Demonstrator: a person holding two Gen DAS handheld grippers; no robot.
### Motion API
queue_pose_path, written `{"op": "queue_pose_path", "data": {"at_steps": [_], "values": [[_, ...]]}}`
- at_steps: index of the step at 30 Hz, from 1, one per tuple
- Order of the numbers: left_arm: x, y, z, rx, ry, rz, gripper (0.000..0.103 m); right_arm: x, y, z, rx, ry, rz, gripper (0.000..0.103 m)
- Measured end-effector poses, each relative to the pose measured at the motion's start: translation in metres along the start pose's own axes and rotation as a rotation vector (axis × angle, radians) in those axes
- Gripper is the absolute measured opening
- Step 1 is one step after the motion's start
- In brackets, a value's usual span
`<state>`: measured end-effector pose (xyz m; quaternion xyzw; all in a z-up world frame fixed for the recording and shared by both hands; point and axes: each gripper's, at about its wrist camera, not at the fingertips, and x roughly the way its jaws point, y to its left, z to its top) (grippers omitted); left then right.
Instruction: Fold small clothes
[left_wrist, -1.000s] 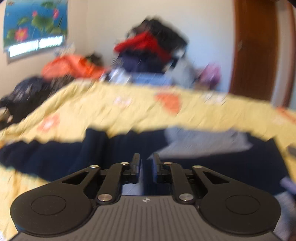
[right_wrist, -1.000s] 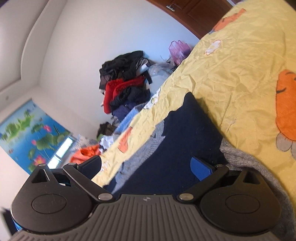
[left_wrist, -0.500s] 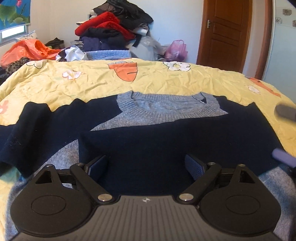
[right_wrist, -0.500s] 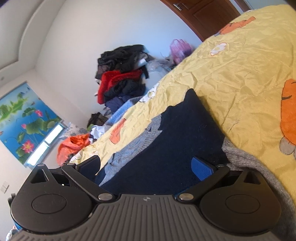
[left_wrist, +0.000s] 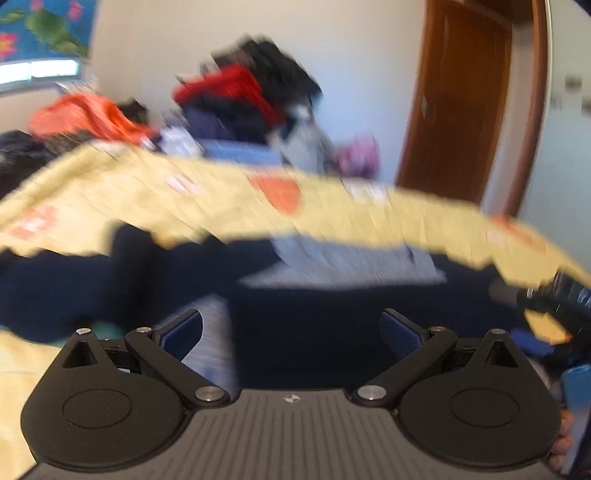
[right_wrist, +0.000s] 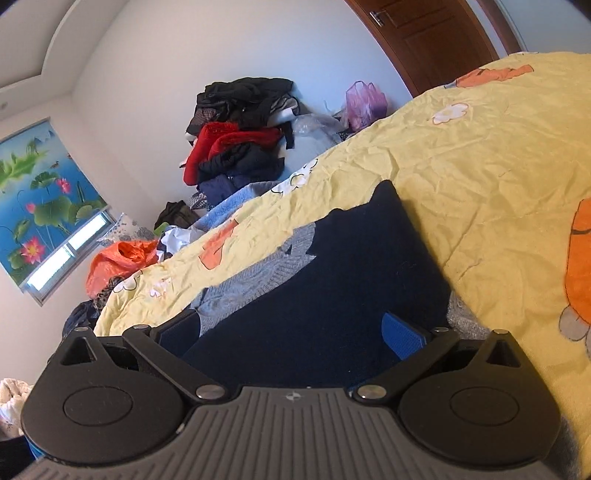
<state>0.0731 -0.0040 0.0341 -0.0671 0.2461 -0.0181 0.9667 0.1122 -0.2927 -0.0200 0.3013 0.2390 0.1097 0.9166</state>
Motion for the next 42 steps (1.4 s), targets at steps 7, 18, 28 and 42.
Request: {"op": "queue_pose_path", "data": {"at_steps": [7, 18, 28, 42], "values": [[-0.032, 0.158, 0.026, -0.340, -0.100, 0.388, 0.103, 0.001, 0.001, 0.001, -0.001, -0.012, 0.001, 0.103], [-0.038, 0.336, 0.004, -0.929, -0.130, 0.489, 0.102, 0.001, 0.002, 0.000, -0.007, -0.024, -0.001, 0.103], [-0.001, 0.332, 0.011, -0.750, -0.030, 0.508, 0.011, 0.000, 0.002, 0.000, -0.001, -0.029, 0.005, 0.103], [0.013, -0.020, 0.035, 0.439, -0.232, 0.285, 0.005, -0.001, 0.001, 0.001, 0.009, -0.028, 0.015, 0.103]]}}
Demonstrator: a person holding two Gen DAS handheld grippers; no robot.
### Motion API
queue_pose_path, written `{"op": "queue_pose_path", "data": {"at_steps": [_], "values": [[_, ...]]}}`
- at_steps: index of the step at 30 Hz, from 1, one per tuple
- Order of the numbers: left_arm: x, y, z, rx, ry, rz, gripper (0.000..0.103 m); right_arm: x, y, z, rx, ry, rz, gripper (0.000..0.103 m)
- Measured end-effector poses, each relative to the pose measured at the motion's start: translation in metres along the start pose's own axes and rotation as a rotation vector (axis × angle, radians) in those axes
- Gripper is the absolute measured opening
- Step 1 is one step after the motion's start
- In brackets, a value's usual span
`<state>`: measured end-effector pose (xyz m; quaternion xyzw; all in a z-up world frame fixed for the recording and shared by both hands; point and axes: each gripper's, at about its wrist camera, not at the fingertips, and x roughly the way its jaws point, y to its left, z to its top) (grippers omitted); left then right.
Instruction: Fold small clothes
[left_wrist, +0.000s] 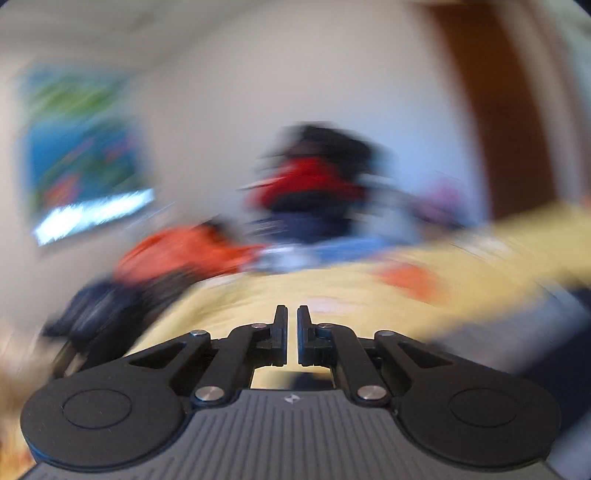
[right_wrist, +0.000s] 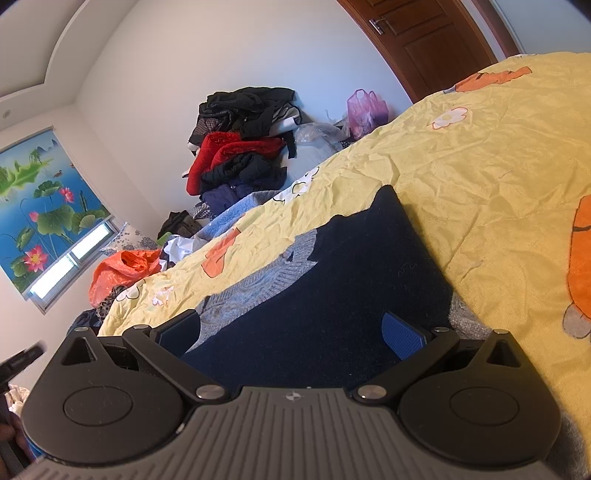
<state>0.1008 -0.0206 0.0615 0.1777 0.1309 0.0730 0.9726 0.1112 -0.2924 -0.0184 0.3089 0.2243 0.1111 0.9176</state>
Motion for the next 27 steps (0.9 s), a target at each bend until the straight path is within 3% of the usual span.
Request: {"op": "queue_pose_path", "data": {"at_steps": [3, 6, 7, 9, 11, 12, 13, 16, 20, 22, 24, 27], "values": [[-0.016, -0.081, -0.014, 0.181, 0.032, -0.192, 0.005, -0.001, -0.001, 0.000, 0.004, 0.002, 0.006, 0.103], [-0.022, -0.116, -0.031, 0.271, 0.133, -0.332, 0.006, -0.001, -0.001, 0.001, 0.008, 0.003, 0.011, 0.103], [-0.027, -0.119, -0.034, 0.288, 0.141, -0.355, 0.006, -0.001, -0.001, 0.001, 0.009, 0.004, 0.012, 0.103], [-0.044, -0.114, -0.039, 0.311, 0.084, -0.359, 0.011, -0.001, -0.001, 0.001, 0.008, 0.006, 0.012, 0.103], [-0.056, -0.100, -0.041, 0.291, 0.072, -0.384, 0.034, 0.000, -0.001, 0.001, 0.005, 0.008, 0.010, 0.103], [-0.057, -0.090, -0.042, 0.261, 0.081, -0.382, 0.070, 0.000, -0.001, 0.001, 0.003, 0.009, 0.008, 0.103], [-0.059, -0.079, -0.041, 0.214, 0.085, -0.359, 0.100, 0.001, 0.000, 0.001, 0.001, 0.010, 0.007, 0.103], [-0.056, -0.023, -0.041, -0.003, 0.075, -0.229, 0.102, 0.001, 0.000, 0.001, 0.000, 0.009, 0.009, 0.103], [-0.031, 0.076, -0.055, -0.308, 0.158, 0.077, 0.101, 0.001, 0.000, 0.001, -0.006, 0.009, 0.003, 0.103], [-0.022, 0.130, -0.067, -0.481, 0.194, 0.195, 0.101, 0.001, 0.001, 0.001, -0.008, 0.009, 0.002, 0.103], [-0.019, 0.184, -0.082, -0.696, 0.218, 0.246, 0.101, 0.001, 0.001, 0.001, -0.008, 0.009, 0.002, 0.103], [-0.010, 0.240, -0.104, -1.015, 0.202, 0.204, 0.101, 0.001, 0.000, 0.001, -0.010, 0.009, 0.001, 0.103]]}}
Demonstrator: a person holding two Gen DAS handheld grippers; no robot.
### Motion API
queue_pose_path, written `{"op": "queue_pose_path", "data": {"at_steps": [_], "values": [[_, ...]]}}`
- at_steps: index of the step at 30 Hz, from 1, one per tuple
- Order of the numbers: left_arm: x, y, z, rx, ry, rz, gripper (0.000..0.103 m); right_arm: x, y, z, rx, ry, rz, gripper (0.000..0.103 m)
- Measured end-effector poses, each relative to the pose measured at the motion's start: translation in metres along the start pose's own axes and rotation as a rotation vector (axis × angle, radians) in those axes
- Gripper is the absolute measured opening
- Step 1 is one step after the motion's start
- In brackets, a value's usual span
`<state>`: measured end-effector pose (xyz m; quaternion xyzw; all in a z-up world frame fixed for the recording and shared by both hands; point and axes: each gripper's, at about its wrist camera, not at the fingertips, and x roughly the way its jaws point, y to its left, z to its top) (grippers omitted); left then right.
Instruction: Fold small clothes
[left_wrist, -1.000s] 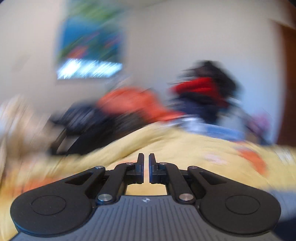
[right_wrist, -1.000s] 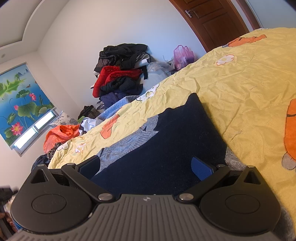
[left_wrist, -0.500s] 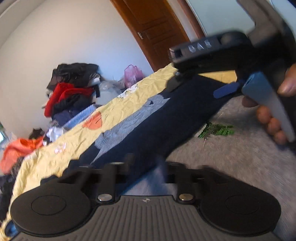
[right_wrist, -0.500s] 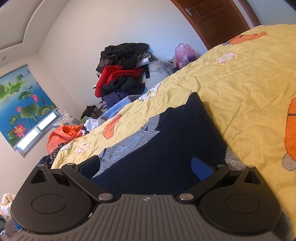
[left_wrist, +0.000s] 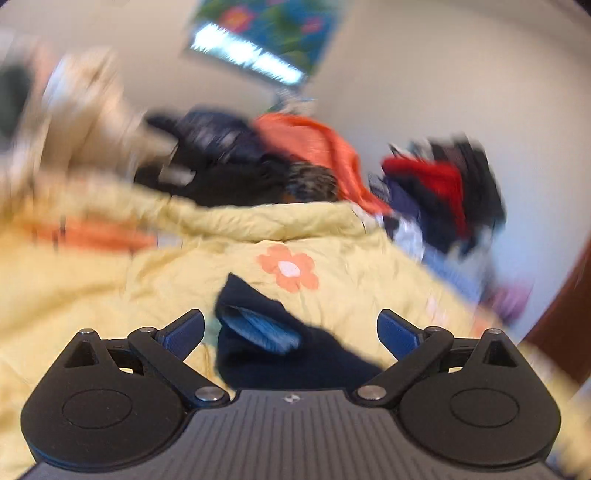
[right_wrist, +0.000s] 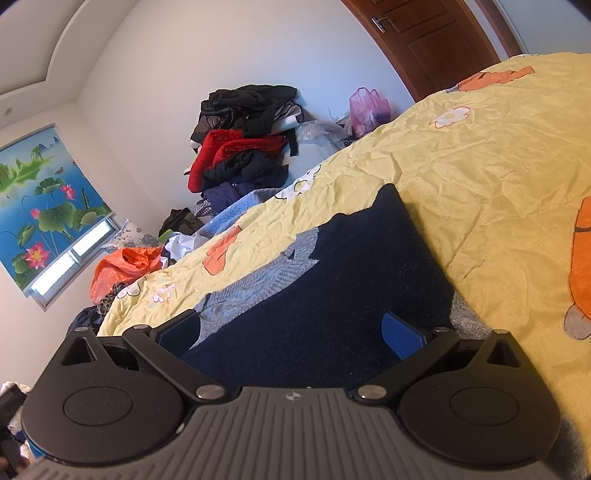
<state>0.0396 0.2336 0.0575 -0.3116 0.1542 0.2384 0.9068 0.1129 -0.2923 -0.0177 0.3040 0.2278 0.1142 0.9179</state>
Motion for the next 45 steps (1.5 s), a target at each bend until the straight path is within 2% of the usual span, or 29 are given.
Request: {"op": "queue_pose_path", "data": {"at_steps": [2, 5, 6, 8, 9, 10, 11, 12, 16, 17, 19, 22, 24, 26, 28, 29, 30, 32, 33, 34, 36, 40, 43, 44, 45], "values": [[0.014, 0.018, 0.010, -0.116, 0.040, -0.017, 0.100, 0.000, 0.000, 0.000, 0.000, 0.000, 0.001, 0.103], [0.032, 0.033, 0.010, -0.150, 0.078, 0.026, 0.100, 0.000, 0.000, 0.000, 0.000, 0.000, 0.001, 0.103], [0.039, 0.037, 0.012, -0.162, 0.092, 0.044, 0.097, 0.000, 0.000, 0.000, 0.000, 0.000, 0.000, 0.103], [0.057, 0.041, 0.008, -0.193, 0.116, 0.058, 0.084, 0.000, 0.000, 0.000, 0.000, 0.000, 0.001, 0.103], [0.066, 0.041, 0.008, -0.193, 0.133, 0.059, 0.068, 0.000, 0.000, 0.000, 0.000, -0.001, 0.000, 0.103], [0.076, 0.040, 0.007, -0.175, 0.159, 0.064, 0.044, 0.000, 0.000, 0.000, 0.000, -0.001, 0.000, 0.103], [0.084, 0.038, 0.007, -0.150, 0.184, 0.072, 0.031, 0.000, 0.000, 0.000, 0.000, -0.001, 0.000, 0.103], [0.089, 0.036, 0.007, -0.128, 0.197, 0.080, 0.013, 0.000, 0.000, 0.000, 0.000, -0.001, 0.000, 0.103], [0.068, 0.011, 0.006, -0.063, 0.093, 0.087, 0.012, 0.000, 0.000, 0.000, 0.000, -0.001, 0.000, 0.103], [0.055, -0.004, 0.005, -0.023, 0.053, 0.081, 0.012, 0.000, 0.000, 0.000, 0.000, -0.001, 0.000, 0.103], [0.036, -0.047, -0.003, 0.156, -0.009, 0.054, 0.011, 0.000, 0.000, 0.000, -0.001, -0.001, 0.000, 0.103], [0.011, -0.133, -0.043, 0.569, -0.055, -0.049, 0.011, 0.000, 0.000, 0.000, -0.001, -0.001, 0.000, 0.103], [-0.008, -0.182, -0.085, 0.810, -0.071, -0.171, 0.011, 0.000, 0.000, 0.000, 0.000, -0.001, 0.000, 0.103], [-0.025, -0.219, -0.125, 0.964, -0.023, -0.309, 0.012, 0.000, 0.000, 0.000, -0.001, -0.001, 0.000, 0.103], [-0.034, -0.244, -0.159, 1.044, 0.077, -0.429, 0.014, 0.000, 0.000, 0.000, -0.001, -0.001, 0.000, 0.103], [-0.036, -0.252, -0.173, 1.077, 0.123, -0.476, 0.014, 0.000, 0.000, 0.000, -0.001, -0.001, 0.000, 0.103], [-0.038, -0.257, -0.186, 1.114, 0.150, -0.499, 0.020, 0.000, 0.000, 0.000, -0.001, -0.001, 0.000, 0.103], [-0.047, -0.257, -0.205, 1.160, 0.134, -0.494, 0.043, 0.000, 0.000, 0.000, -0.001, -0.001, 0.001, 0.103], [-0.052, -0.251, -0.208, 1.149, 0.111, -0.489, 0.076, 0.000, 0.000, 0.000, -0.001, -0.001, 0.001, 0.103], [-0.059, -0.242, -0.207, 1.119, 0.086, -0.494, 0.100, 0.000, 0.000, 0.000, 0.000, -0.001, 0.001, 0.103], [-0.072, -0.220, -0.202, 1.033, 0.055, -0.525, 0.103, 0.000, 0.001, 0.000, -0.002, 0.000, 0.000, 0.103], [-0.074, -0.175, -0.195, 0.909, 0.170, -0.511, 0.103, 0.002, 0.001, 0.001, -0.007, 0.002, -0.003, 0.103], [-0.057, -0.147, -0.198, 0.852, 0.235, -0.429, 0.103, 0.003, 0.001, 0.001, -0.011, 0.003, -0.006, 0.103], [-0.048, -0.143, -0.192, 0.791, 0.283, -0.407, 0.103, 0.003, 0.001, 0.001, -0.013, 0.003, -0.008, 0.103], [-0.044, -0.138, -0.185, 0.720, 0.279, -0.396, 0.103, 0.004, 0.002, 0.000, -0.015, 0.003, -0.009, 0.103]]}}
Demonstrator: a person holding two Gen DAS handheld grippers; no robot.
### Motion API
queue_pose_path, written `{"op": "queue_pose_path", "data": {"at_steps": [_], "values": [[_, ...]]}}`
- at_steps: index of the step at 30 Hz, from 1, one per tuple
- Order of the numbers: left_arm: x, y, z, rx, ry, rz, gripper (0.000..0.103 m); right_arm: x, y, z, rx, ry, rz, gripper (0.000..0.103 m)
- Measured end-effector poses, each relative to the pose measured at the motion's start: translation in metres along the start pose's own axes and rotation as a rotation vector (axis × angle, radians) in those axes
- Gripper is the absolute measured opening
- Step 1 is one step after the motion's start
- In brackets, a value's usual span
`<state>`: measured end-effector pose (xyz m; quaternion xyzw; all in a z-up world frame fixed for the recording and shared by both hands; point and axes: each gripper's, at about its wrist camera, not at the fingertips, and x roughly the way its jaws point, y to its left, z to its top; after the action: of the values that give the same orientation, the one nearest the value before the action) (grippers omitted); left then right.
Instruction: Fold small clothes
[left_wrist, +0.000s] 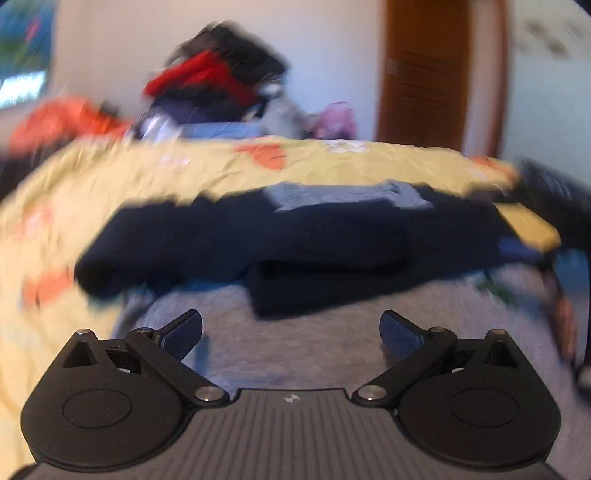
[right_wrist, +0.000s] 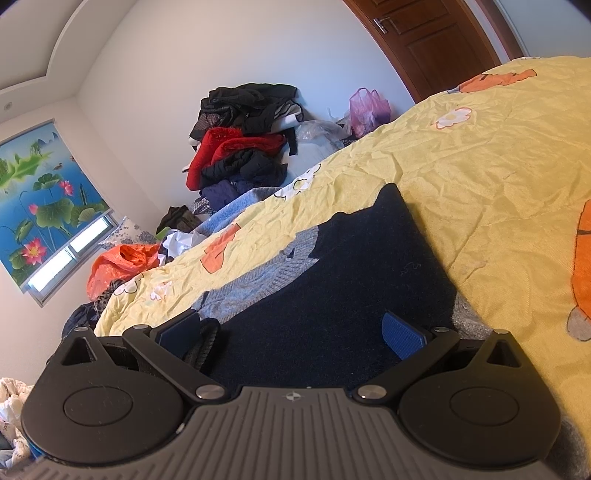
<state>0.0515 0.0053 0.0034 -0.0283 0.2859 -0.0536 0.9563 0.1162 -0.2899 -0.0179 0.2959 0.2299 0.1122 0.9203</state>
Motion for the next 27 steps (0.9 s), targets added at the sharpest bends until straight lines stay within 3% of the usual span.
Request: {"op": "queue_pose_path", "data": {"at_steps": [4, 10, 13, 14, 17, 19, 22, 25, 27], "values": [[-0.007, 0.019, -0.002, -0.143, -0.080, 0.059, 0.103, 0.002, 0.003, -0.001, -0.017, 0.005, -0.013, 0.103], [-0.020, 0.017, -0.003, -0.129, -0.141, 0.058, 0.103, 0.000, 0.003, -0.001, -0.018, 0.010, -0.006, 0.103], [-0.033, 0.011, -0.006, -0.105, -0.246, 0.079, 0.103, -0.002, 0.010, 0.004, 0.009, 0.031, -0.025, 0.103], [-0.039, 0.009, -0.008, -0.100, -0.285, 0.088, 0.103, -0.002, 0.015, 0.006, 0.028, 0.055, 0.016, 0.102], [-0.048, 0.007, -0.010, -0.102, -0.354, 0.112, 0.103, 0.000, 0.044, 0.010, 0.003, 0.139, 0.171, 0.095], [-0.047, 0.009, -0.008, -0.111, -0.352, 0.109, 0.103, 0.014, 0.065, 0.011, -0.039, 0.227, 0.204, 0.088], [-0.047, 0.013, -0.006, -0.129, -0.345, 0.102, 0.103, 0.039, 0.089, 0.006, -0.110, 0.333, 0.144, 0.073], [-0.048, 0.016, -0.006, -0.148, -0.356, 0.106, 0.103, 0.065, 0.106, -0.005, -0.159, 0.421, 0.082, 0.069], [-0.048, 0.018, -0.007, -0.157, -0.356, 0.107, 0.103, 0.074, 0.112, -0.012, -0.176, 0.426, 0.051, 0.062]]}}
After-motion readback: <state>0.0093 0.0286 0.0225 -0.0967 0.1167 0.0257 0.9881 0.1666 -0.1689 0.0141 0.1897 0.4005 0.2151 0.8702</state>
